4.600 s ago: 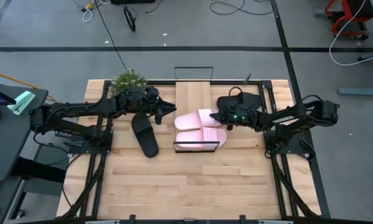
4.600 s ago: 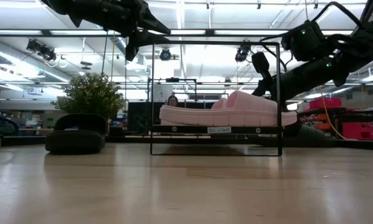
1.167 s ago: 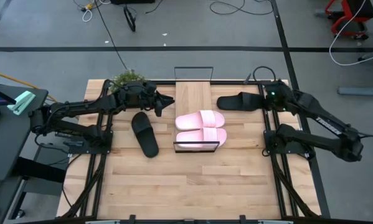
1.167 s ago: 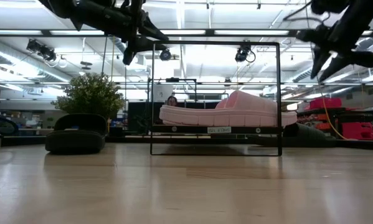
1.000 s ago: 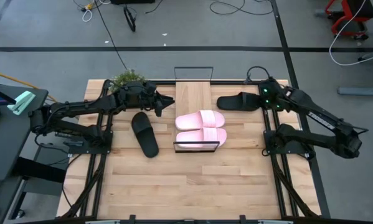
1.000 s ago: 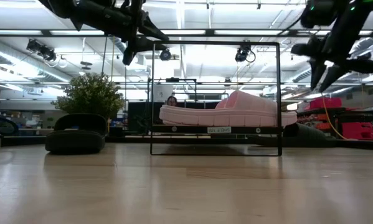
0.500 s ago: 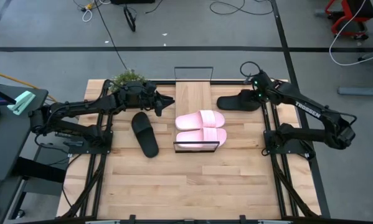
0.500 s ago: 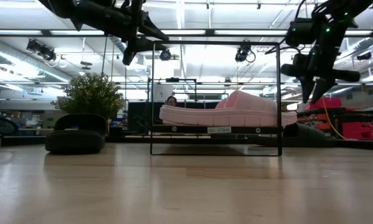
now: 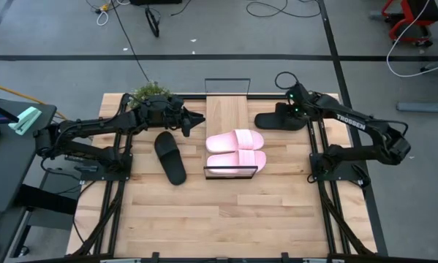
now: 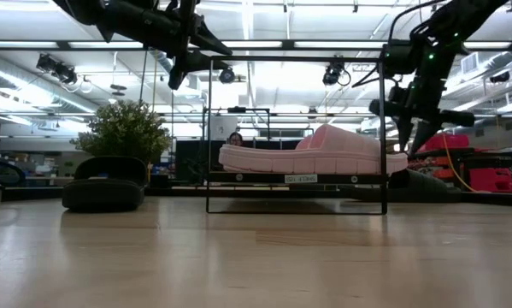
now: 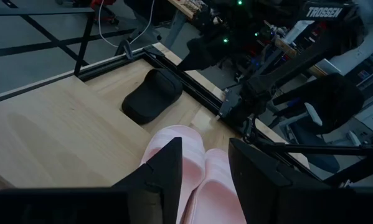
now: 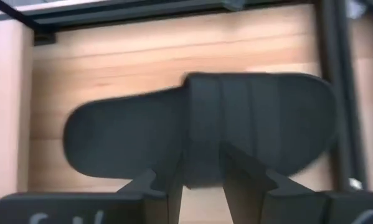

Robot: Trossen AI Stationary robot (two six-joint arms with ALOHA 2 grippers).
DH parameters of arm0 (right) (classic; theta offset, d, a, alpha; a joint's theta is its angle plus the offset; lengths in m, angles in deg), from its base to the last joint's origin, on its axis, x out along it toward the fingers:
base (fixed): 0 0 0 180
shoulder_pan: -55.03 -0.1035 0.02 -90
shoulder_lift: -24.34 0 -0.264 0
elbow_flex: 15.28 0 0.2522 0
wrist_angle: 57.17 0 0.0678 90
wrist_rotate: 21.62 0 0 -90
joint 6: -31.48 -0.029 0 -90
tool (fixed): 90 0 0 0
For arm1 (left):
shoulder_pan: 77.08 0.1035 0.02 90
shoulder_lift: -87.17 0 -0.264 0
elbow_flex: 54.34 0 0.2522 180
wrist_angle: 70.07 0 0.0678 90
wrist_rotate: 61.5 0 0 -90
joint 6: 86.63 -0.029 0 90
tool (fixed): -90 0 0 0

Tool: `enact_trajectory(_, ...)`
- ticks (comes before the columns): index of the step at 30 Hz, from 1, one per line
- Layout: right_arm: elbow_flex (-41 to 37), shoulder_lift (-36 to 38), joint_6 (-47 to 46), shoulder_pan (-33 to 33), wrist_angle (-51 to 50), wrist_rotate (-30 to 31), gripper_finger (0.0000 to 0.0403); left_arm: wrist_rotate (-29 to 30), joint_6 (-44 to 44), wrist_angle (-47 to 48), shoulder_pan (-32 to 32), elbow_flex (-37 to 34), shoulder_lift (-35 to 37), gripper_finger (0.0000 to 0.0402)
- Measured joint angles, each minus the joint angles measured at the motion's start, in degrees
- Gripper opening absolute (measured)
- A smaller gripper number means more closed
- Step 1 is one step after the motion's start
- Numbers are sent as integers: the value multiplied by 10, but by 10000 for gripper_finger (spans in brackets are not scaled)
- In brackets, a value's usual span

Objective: Pick and place slides into the shelf
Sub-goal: Put the right black slides on the shelf

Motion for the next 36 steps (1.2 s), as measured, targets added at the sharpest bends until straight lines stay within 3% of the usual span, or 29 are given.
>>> enact_trajectory(7,4,-39,-45,-3,-4,2,108,-2,0,0,0,0,0,127)
enact_trajectory(16,5,-59,-86,27,-51,57,132,-27,-15,0,0,0,0,132)
enact_trajectory(29,5,-53,-65,91,-46,21,245,-28,-16,0,0,0,0,132)
enact_trajectory(36,5,-75,-60,113,-39,-17,273,-39,-22,0,0,0,0,124)
